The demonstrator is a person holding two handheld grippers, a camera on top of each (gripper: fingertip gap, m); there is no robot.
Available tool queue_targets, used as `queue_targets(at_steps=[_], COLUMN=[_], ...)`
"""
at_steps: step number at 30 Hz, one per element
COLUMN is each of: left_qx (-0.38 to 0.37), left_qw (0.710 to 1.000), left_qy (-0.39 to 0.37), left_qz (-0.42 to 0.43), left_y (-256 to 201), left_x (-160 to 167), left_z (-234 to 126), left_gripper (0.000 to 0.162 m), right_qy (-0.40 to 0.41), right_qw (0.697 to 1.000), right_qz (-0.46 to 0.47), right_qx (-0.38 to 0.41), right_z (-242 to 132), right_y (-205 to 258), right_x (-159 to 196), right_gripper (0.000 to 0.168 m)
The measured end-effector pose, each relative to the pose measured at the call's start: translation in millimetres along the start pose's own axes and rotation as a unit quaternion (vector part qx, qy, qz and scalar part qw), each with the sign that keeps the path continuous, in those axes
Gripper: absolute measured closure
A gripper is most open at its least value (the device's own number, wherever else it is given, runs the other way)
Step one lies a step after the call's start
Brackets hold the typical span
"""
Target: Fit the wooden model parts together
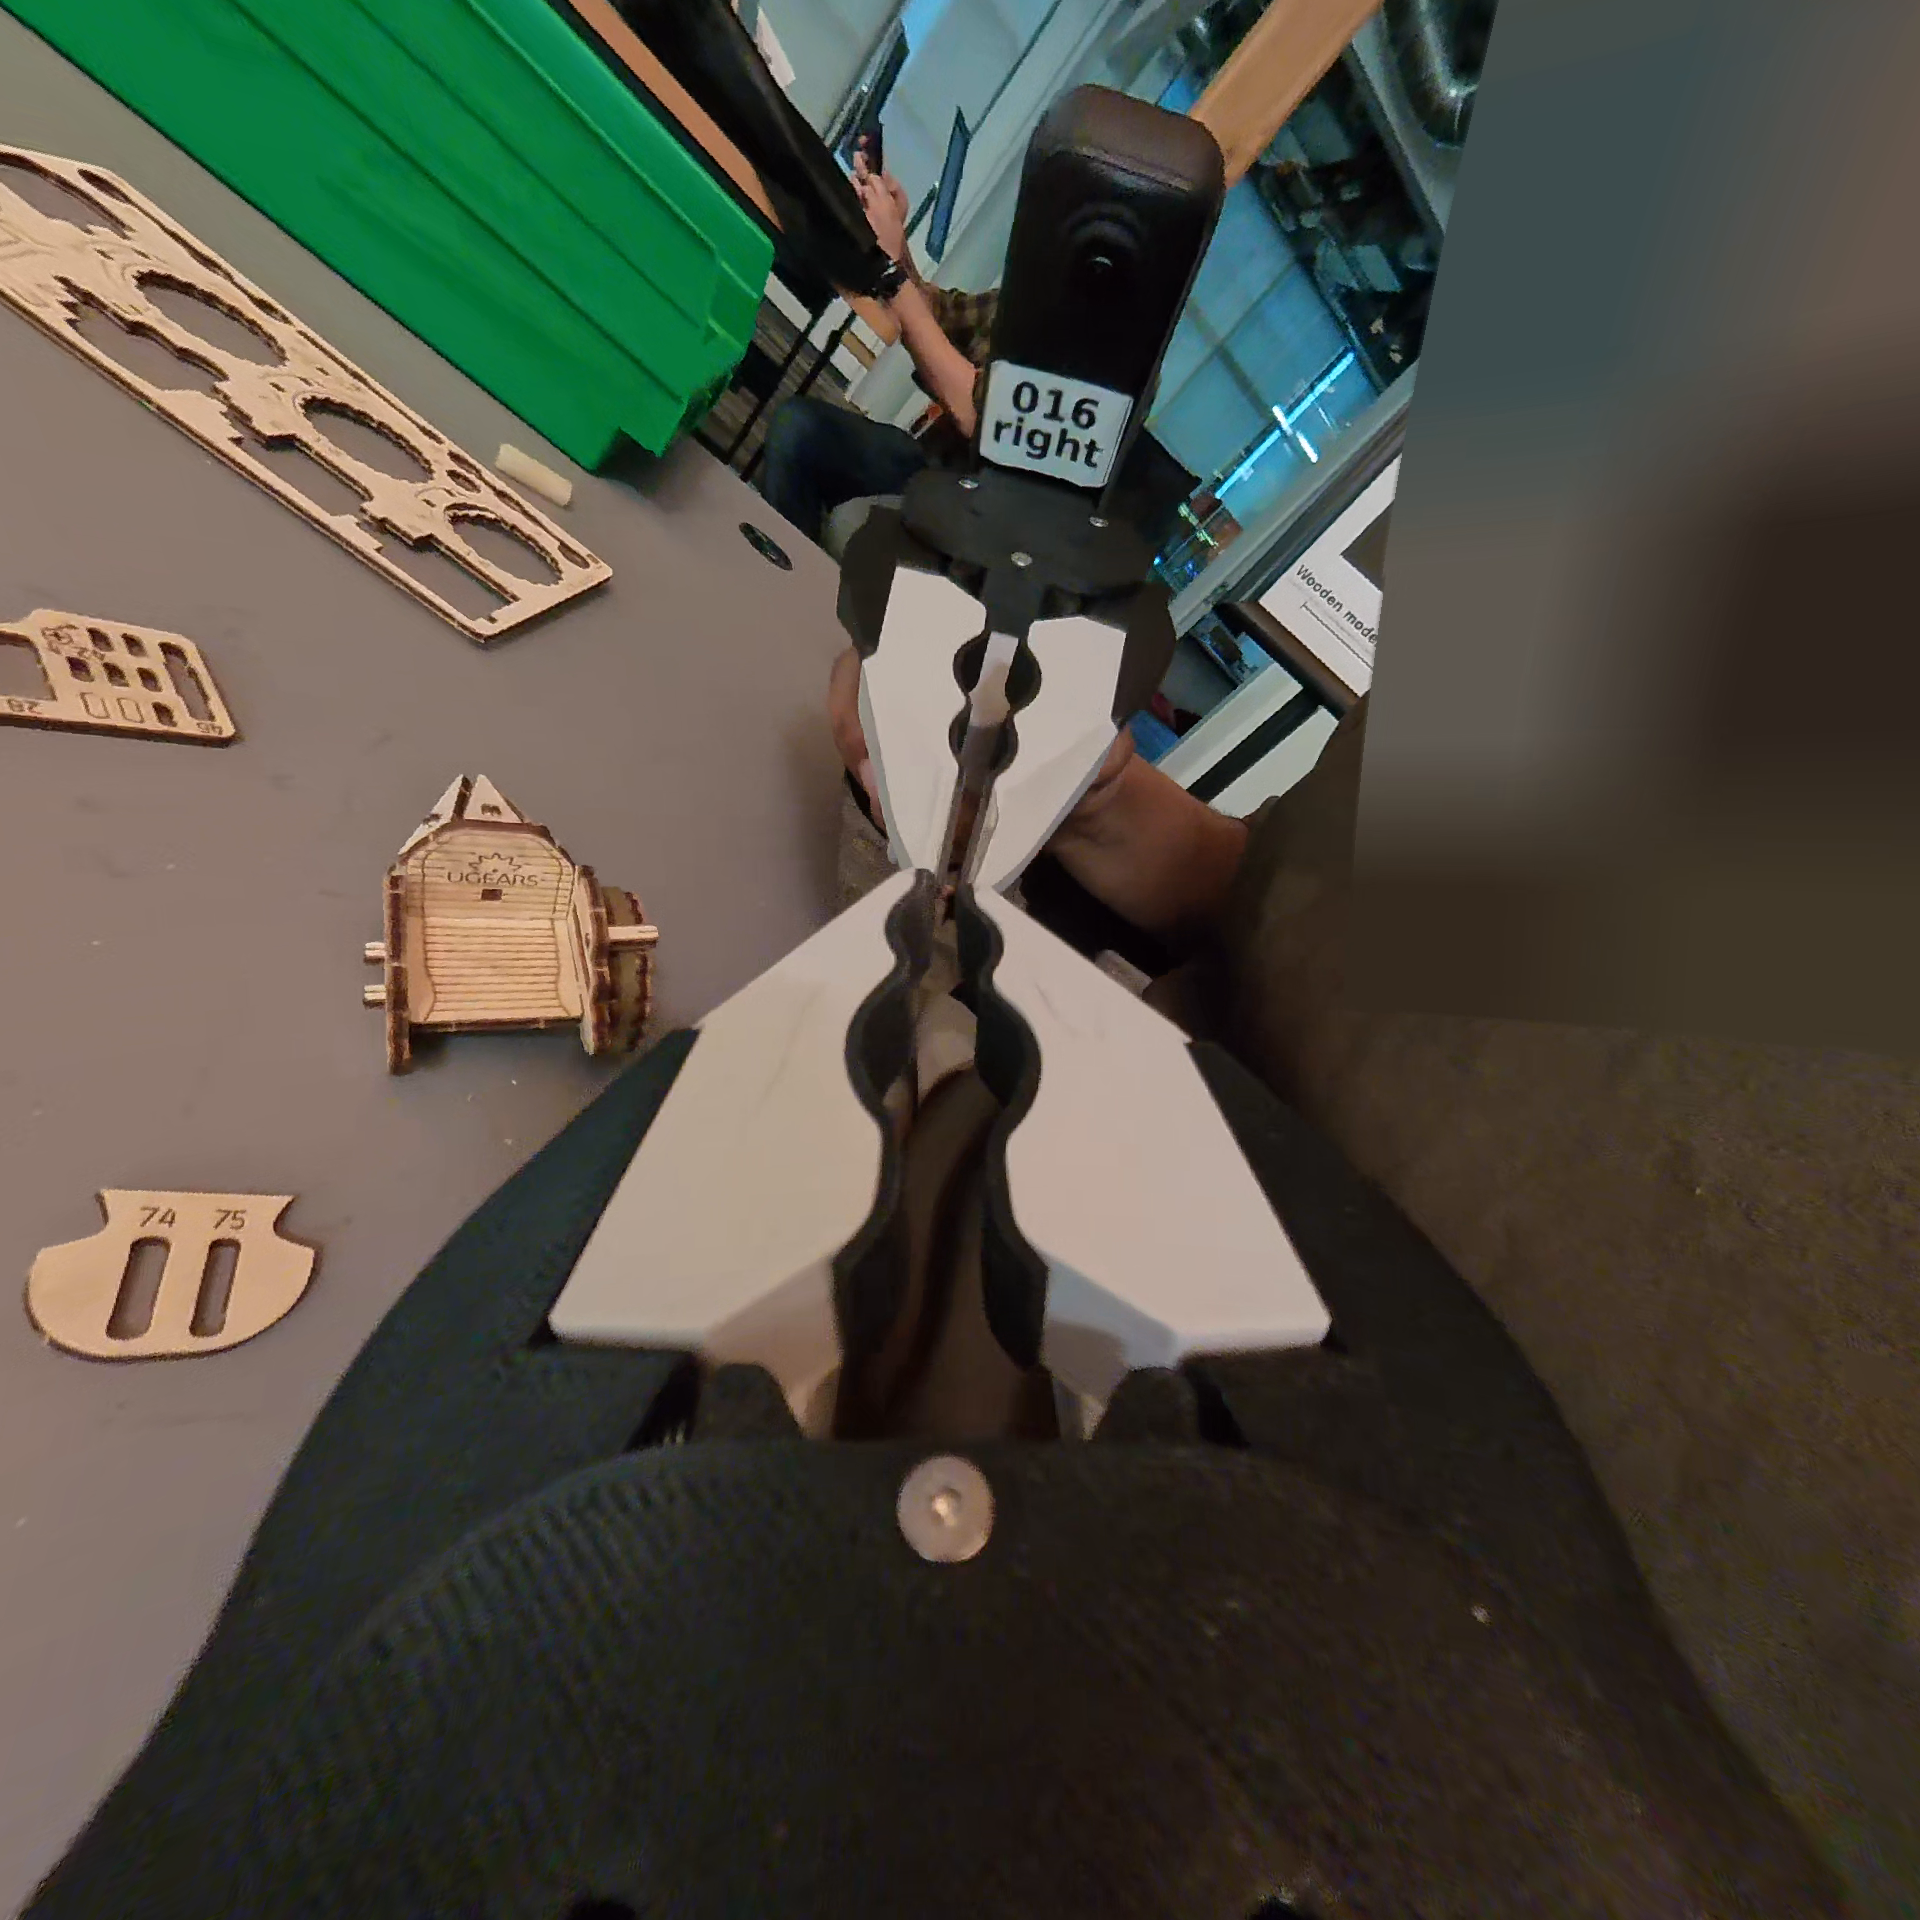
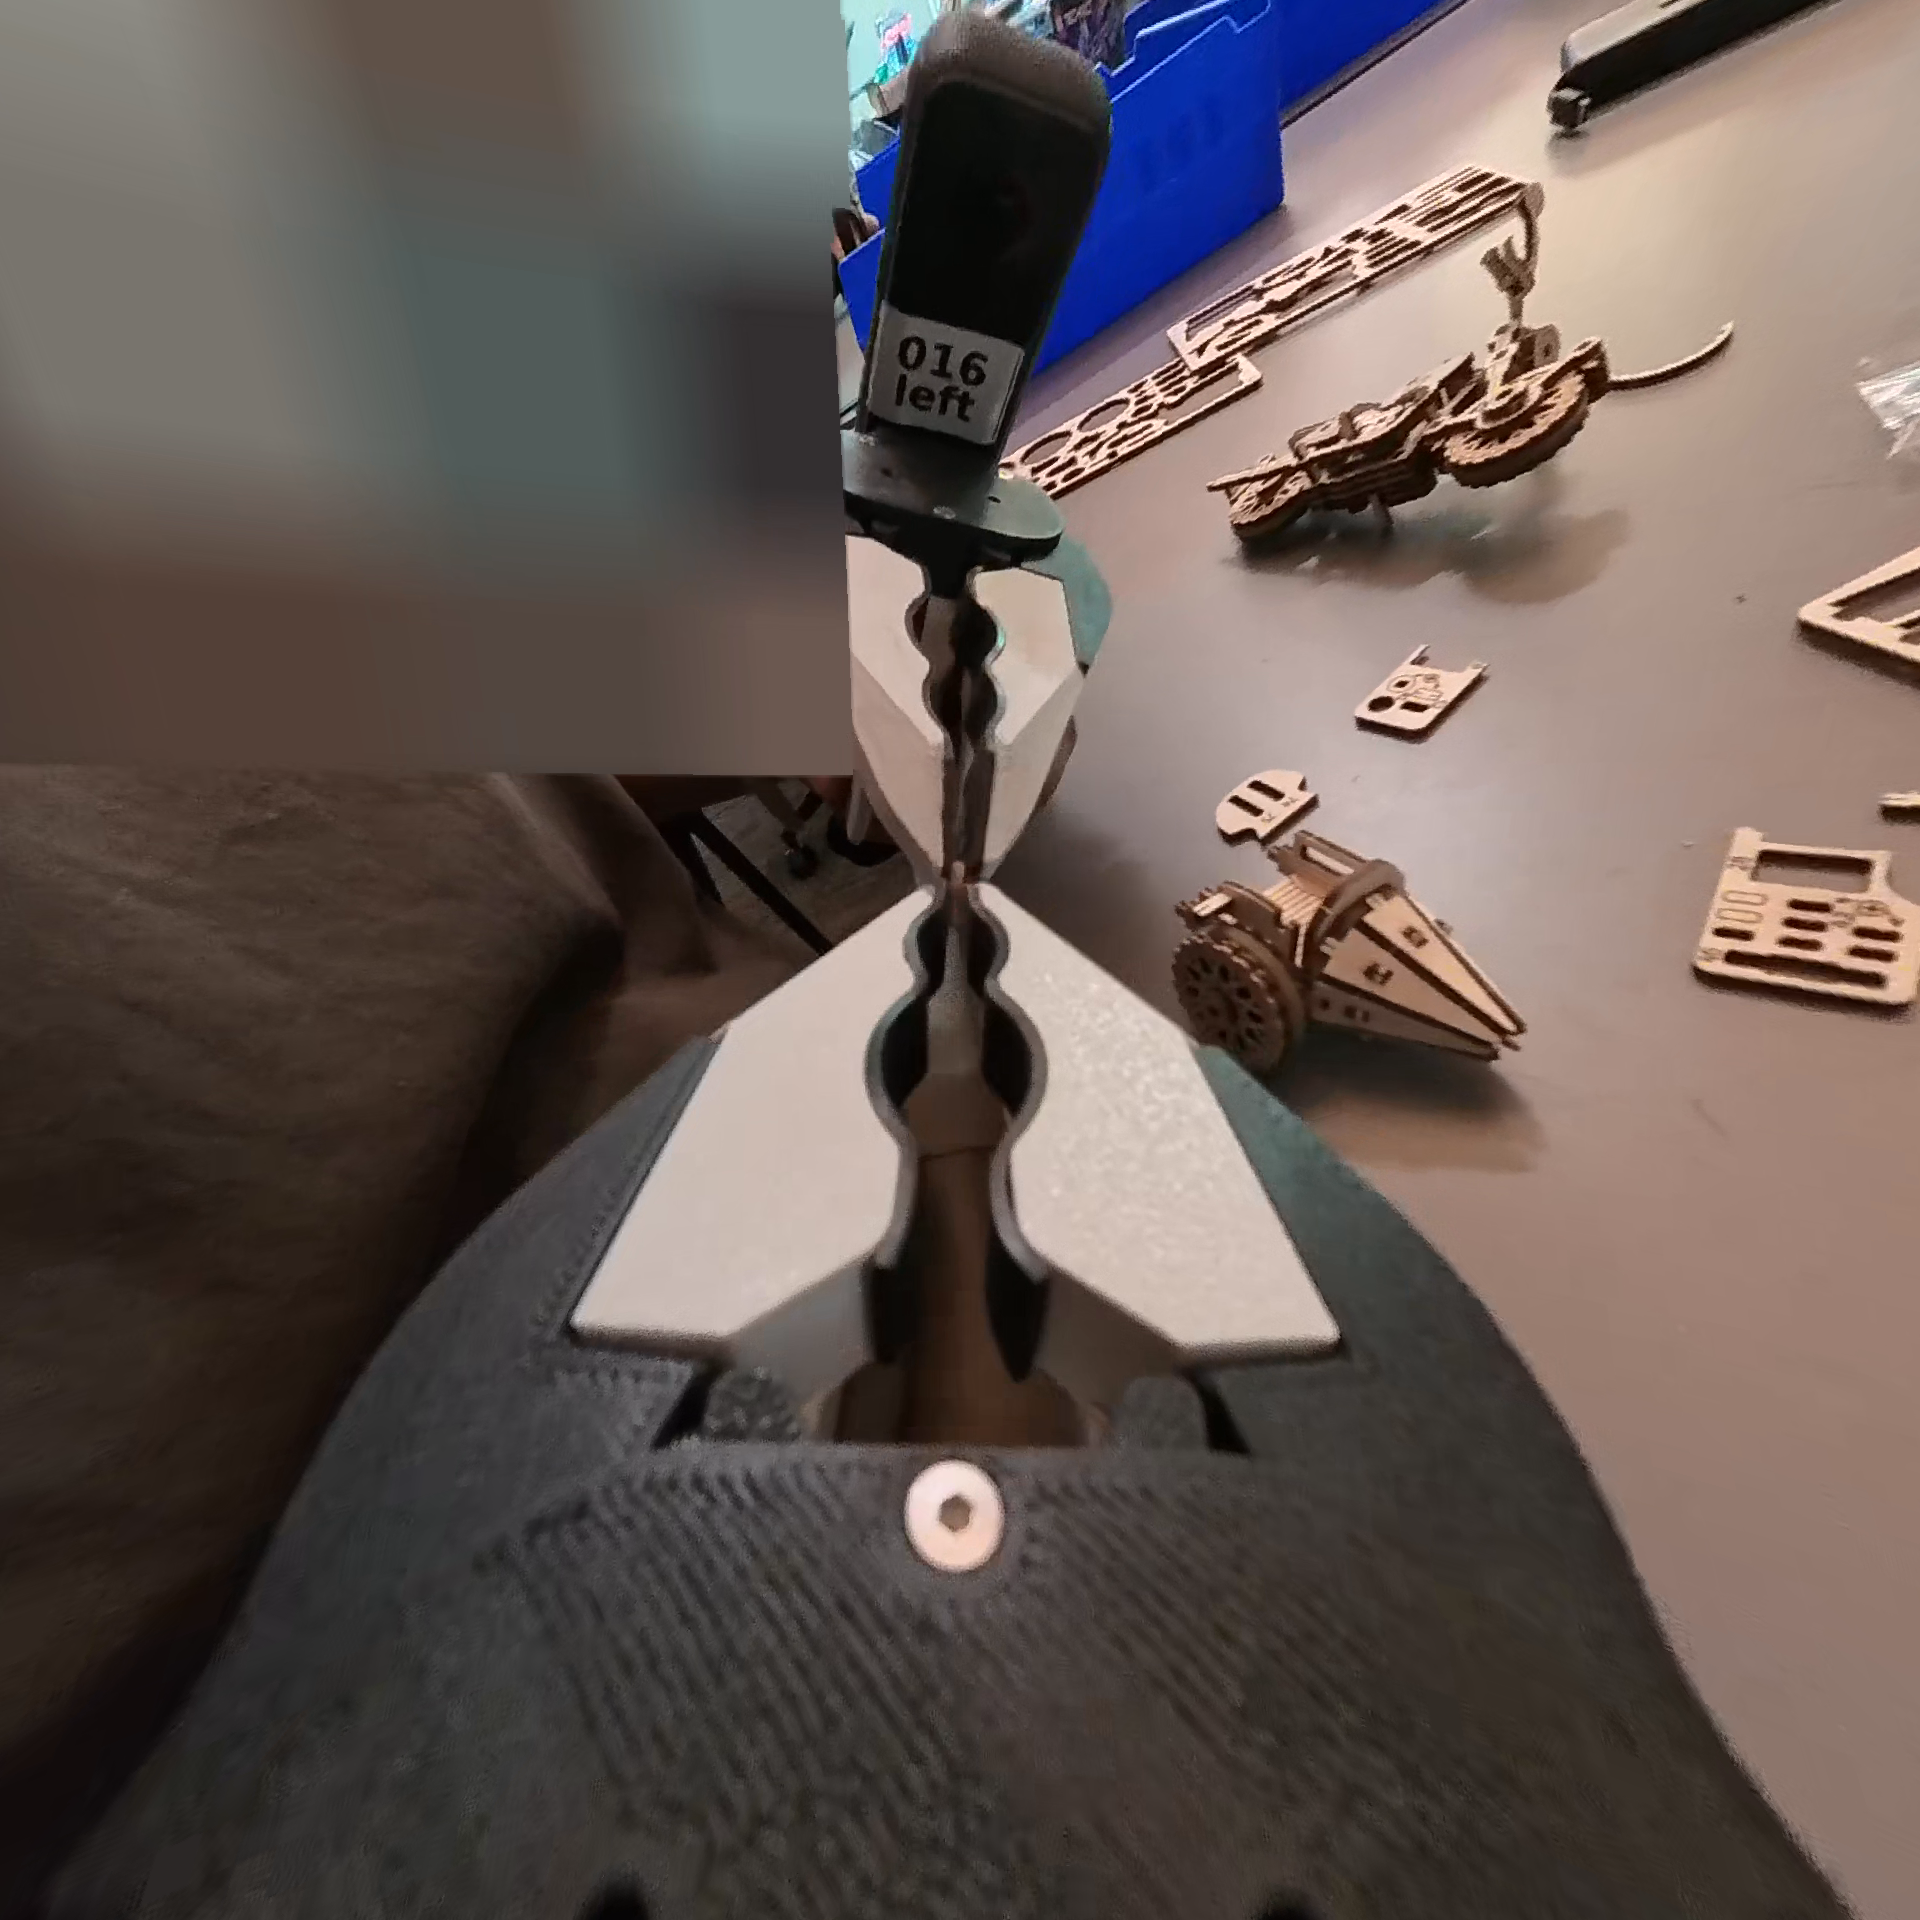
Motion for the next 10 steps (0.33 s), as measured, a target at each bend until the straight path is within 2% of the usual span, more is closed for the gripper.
queue_targets(at_steps=[5,7,10], left_qx=[-0.026,-0.037,-0.025], left_qw=[0.999,0.996,0.975], left_qy=[-0.016,-0.059,-0.141], left_qz=[-0.012,-0.059,-0.169], left_y=[6,12,19], left_x=[-4,-9,-13], left_z=[-2,-6,-10], left_gripper=[0.162,0.162,0.162], right_qy=[-0.029,-0.048,-0.042], right_qw=[0.999,0.996,0.974], right_qz=[-0.021,-0.063,-0.192], right_qx=[0.016,0.040,0.110], right_z=[-2,-7,-11], right_y=[-2,-2,1], right_x=[-5,-12,-18], right_gripper=[0.163,0.157,0.151])
Point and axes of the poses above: each gripper's, where its closed fingertips meet, z out along the fingers, x out of its underside, y = z × x across the jaws, the point moved 8 cm from there along -z, back along the fingers, and after that the axes turned 15 degrees about -y, right-handed, at the moved point
